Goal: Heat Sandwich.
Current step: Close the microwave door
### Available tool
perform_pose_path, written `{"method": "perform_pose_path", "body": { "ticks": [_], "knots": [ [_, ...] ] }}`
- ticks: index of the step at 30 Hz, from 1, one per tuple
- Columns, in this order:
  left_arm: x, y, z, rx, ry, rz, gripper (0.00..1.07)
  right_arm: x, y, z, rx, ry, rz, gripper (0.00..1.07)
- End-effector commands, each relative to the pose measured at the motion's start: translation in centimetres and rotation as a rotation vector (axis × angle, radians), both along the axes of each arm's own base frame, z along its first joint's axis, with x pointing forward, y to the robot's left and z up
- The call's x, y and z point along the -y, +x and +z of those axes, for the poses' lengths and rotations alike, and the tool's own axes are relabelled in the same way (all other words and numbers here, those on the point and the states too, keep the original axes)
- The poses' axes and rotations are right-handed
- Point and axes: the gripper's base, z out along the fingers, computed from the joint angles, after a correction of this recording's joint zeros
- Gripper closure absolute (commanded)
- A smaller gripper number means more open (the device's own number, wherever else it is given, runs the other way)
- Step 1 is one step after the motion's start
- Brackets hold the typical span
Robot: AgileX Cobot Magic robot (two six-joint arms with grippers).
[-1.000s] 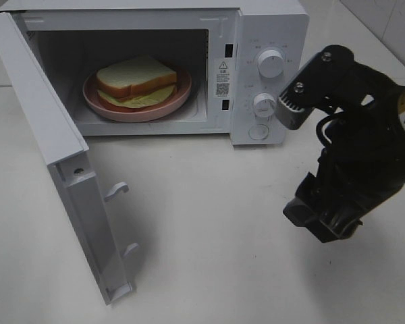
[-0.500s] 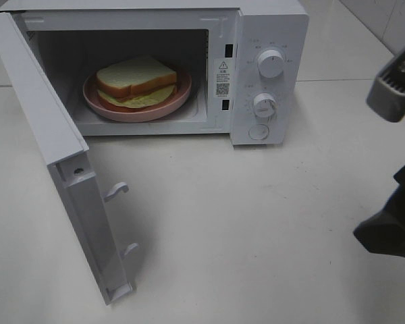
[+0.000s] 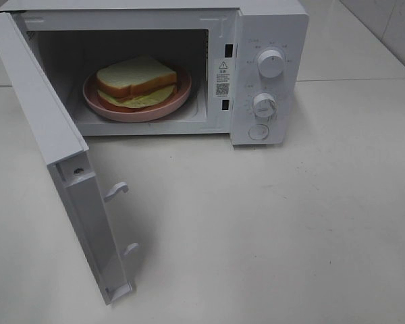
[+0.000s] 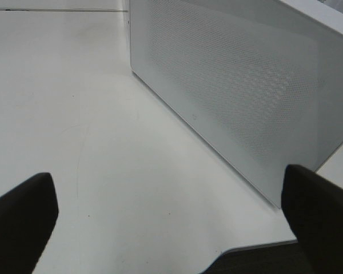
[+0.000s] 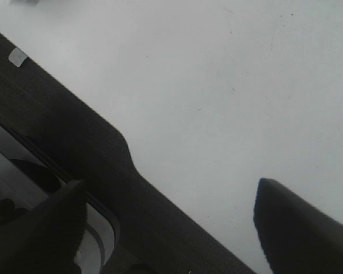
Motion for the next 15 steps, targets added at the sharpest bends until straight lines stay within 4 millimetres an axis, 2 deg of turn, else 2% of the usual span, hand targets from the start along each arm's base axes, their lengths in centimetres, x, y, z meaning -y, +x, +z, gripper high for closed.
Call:
{"method": "perform_pose_path", "body": {
  "ticks": [1, 5, 15],
  "knots": [
    [0.0, -0.3, 0.1, 0.036, -0.005, -0.008, 0.07, 0.9, -0.9, 0.1, 0.003, 0.013, -0.043, 0.31],
    [0.0, -0.3, 0.1, 0.036, -0.005, -0.008, 0.07, 2.5, -2.5, 0.5, 0.073, 0.058, -0.134, 0.31],
    [0.0, -0.3, 0.1, 0.036, -0.005, -0.008, 0.07, 4.5, -5.3, 1.0, 0.234, 0.143, -0.331, 0.31]
  ]
}}
